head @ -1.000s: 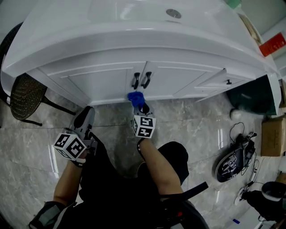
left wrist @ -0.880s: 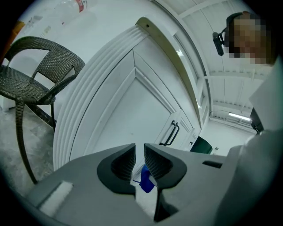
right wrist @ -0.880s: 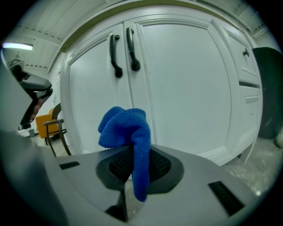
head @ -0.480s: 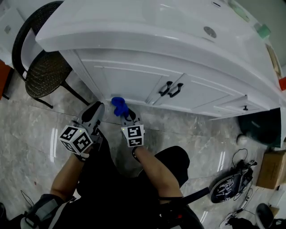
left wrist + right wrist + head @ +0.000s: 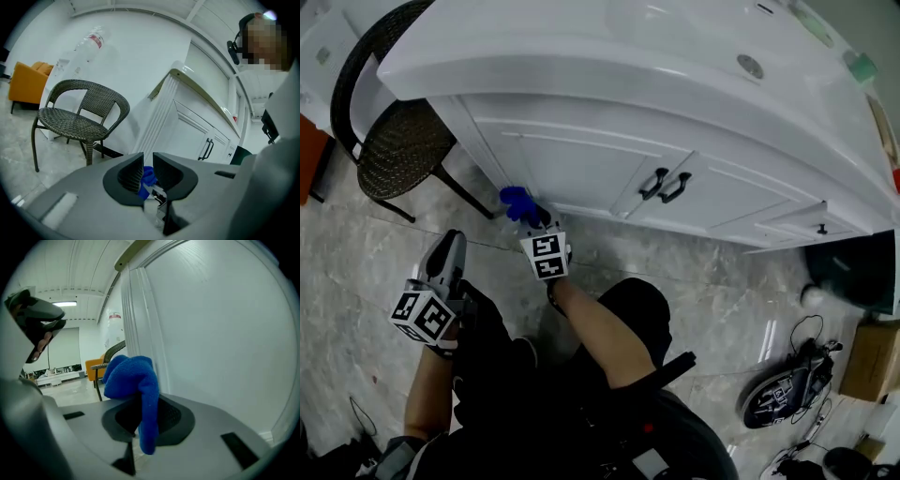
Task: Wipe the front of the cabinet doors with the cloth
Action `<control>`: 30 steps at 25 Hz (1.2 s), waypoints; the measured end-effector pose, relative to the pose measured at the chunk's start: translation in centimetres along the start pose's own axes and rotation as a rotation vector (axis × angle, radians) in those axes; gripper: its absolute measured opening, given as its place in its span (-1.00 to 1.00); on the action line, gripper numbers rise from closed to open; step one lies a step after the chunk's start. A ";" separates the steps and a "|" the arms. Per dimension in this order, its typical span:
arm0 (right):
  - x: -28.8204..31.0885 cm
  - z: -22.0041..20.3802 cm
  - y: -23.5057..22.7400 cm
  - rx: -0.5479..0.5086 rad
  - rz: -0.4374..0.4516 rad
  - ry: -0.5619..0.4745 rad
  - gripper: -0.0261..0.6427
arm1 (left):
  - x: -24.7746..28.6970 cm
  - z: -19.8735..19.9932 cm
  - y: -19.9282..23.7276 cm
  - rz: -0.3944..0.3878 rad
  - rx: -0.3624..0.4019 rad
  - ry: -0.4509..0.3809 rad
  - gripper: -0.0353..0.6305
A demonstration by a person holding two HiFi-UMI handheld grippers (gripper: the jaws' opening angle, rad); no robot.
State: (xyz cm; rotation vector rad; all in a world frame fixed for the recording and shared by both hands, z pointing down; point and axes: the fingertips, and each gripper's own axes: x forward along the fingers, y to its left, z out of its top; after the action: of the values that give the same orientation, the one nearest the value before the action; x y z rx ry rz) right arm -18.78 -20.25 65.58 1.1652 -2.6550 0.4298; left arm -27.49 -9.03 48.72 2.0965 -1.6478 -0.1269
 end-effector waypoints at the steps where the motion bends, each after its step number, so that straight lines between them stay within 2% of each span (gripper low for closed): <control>1: -0.3 -0.1 -0.8 0.002 -0.017 0.003 -0.77 | 0.1 -0.2 -0.1 -0.002 -0.001 0.002 -0.71; 5: -2.4 -1.2 -4.6 -0.001 -0.098 0.027 -0.77 | 1.7 -0.6 -1.7 -0.061 0.030 0.019 -0.71; 12: -9.6 -3.1 -13.9 0.054 -0.343 0.058 -0.77 | 6.2 -2.5 -6.6 -0.214 0.011 0.076 -0.71; 18: -15.3 -4.5 -18.5 0.096 -0.486 0.069 -0.77 | 8.4 -3.3 -10.6 -0.312 0.052 0.110 -0.71; 24: -20.5 -6.8 -22.8 0.250 -0.647 0.070 -0.77 | 9.6 -3.9 -11.7 -0.342 0.028 0.119 -0.71; 27: -20.6 -7.3 -22.4 0.263 -0.638 0.077 -0.77 | 9.9 -3.8 -11.4 -0.333 0.021 0.108 -0.71; 30: -18.0 -7.8 -18.6 0.201 -0.514 0.118 -0.77 | 9.7 -3.2 -10.3 -0.308 0.010 0.089 -0.71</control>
State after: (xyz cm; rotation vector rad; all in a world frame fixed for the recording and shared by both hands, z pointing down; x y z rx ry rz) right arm 7.58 -17.28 70.74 1.7520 -2.1368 0.6480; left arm -14.42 -15.43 49.39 2.3159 -1.2683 -0.1216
